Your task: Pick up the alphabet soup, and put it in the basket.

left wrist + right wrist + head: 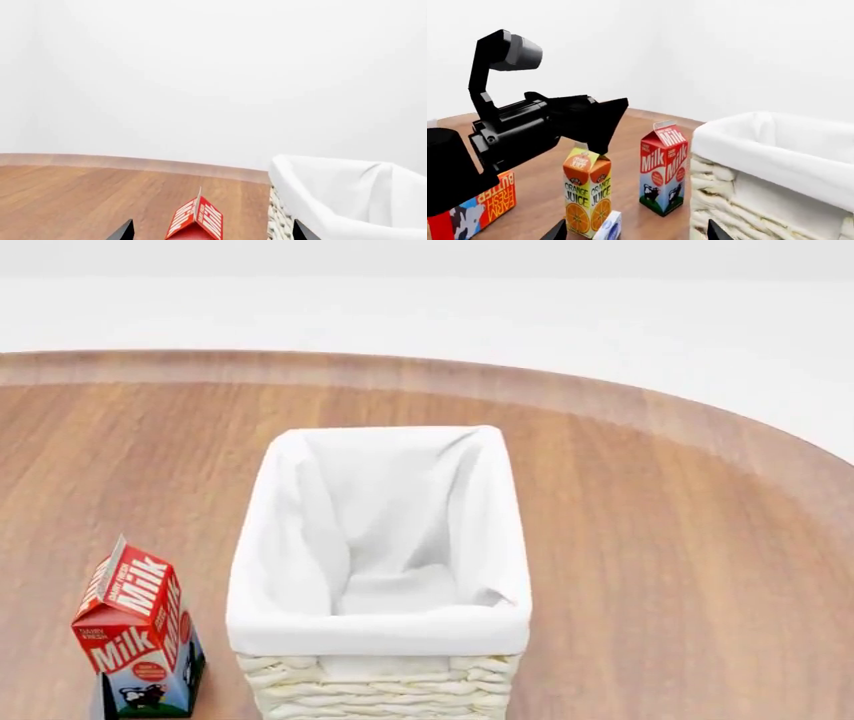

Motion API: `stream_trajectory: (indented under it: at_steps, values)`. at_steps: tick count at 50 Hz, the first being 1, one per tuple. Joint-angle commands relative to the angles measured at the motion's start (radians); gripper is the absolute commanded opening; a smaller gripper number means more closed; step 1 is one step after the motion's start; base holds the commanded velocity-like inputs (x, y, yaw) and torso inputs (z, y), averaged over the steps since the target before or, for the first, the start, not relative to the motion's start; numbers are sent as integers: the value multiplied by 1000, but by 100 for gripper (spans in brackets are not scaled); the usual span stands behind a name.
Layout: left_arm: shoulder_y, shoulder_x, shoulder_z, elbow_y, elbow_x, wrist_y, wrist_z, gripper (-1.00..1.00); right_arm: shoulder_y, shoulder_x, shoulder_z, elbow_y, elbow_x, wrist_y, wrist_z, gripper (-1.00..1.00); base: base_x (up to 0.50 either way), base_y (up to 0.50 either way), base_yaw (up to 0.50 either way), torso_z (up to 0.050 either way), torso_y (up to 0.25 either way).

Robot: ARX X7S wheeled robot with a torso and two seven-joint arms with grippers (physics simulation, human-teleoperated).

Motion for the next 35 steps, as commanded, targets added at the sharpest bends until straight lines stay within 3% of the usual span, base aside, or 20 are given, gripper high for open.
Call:
stream_trajectory:
  at_steps: [1,35]
  values:
    - [3,-5,1,2,-3,5,-2,100,5,14,-49,11,-22,-2,-57,100,0,0,0,0,0]
    - [0,-13,18,4,3,-3,-13,100,10,50,-103,-4,-113,142,-30,100,0,0,0,0,0]
